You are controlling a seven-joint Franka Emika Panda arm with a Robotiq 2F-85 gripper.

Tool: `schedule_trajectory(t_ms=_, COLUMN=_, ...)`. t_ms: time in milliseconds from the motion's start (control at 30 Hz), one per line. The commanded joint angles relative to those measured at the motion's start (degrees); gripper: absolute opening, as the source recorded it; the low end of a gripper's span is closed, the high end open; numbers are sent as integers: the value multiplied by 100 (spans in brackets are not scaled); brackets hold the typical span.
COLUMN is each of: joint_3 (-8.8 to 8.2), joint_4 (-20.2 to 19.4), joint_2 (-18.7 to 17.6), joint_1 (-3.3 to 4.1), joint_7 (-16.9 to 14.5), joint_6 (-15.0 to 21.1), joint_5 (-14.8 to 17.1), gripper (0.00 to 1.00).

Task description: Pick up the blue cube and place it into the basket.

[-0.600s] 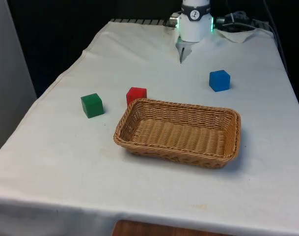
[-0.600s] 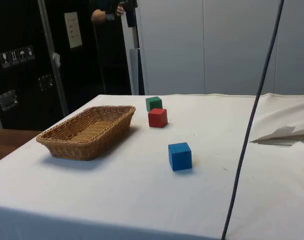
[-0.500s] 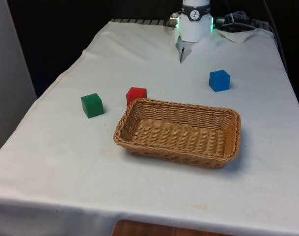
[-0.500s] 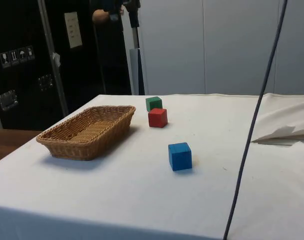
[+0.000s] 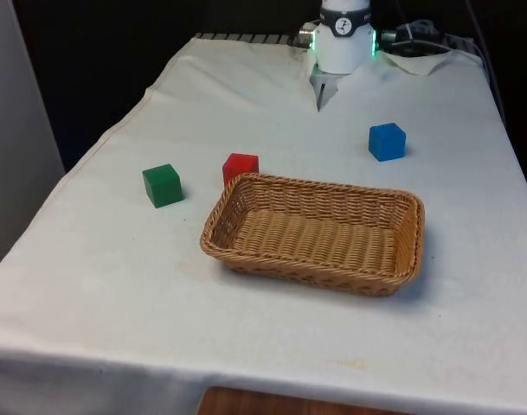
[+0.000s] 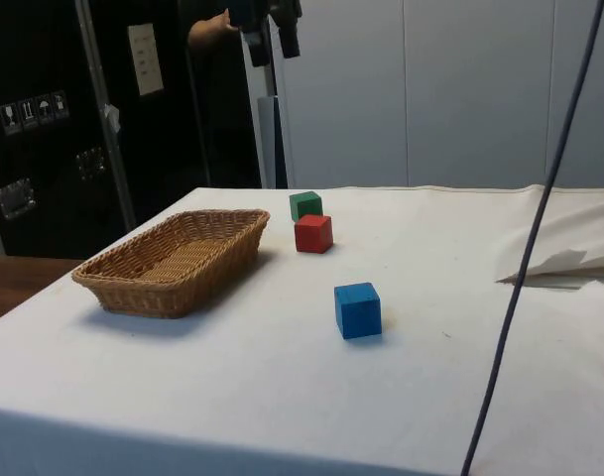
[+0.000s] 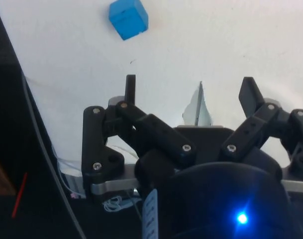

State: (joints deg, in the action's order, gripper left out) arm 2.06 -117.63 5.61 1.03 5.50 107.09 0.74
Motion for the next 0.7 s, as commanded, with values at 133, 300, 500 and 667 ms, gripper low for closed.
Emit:
schedule_trajectory(t_ms=133, joint_3=109, joint_4=-309, joint_2=235, joint_1=17, joint_7=132, joint_6=138, joint_5=-46, gripper=100)
schedule_trajectory(t_ms=300, joint_3=223, joint_4=-561, joint_2=413, joint_1=17, joint_7=195, joint_6=218, joint_5=-40, gripper=100)
schedule_trajectory(t_ms=500, joint_3=390, joint_4=-900, joint_2=619, joint_1=23, joint_7=269, joint_6=372, joint_5=-23, gripper=100)
schedule_trajectory(t_ms=667, joint_3=476, joint_4=-1049, joint_2=688, joint_1=17, joint_7=269, joint_6=470, joint_5=-23, gripper=100)
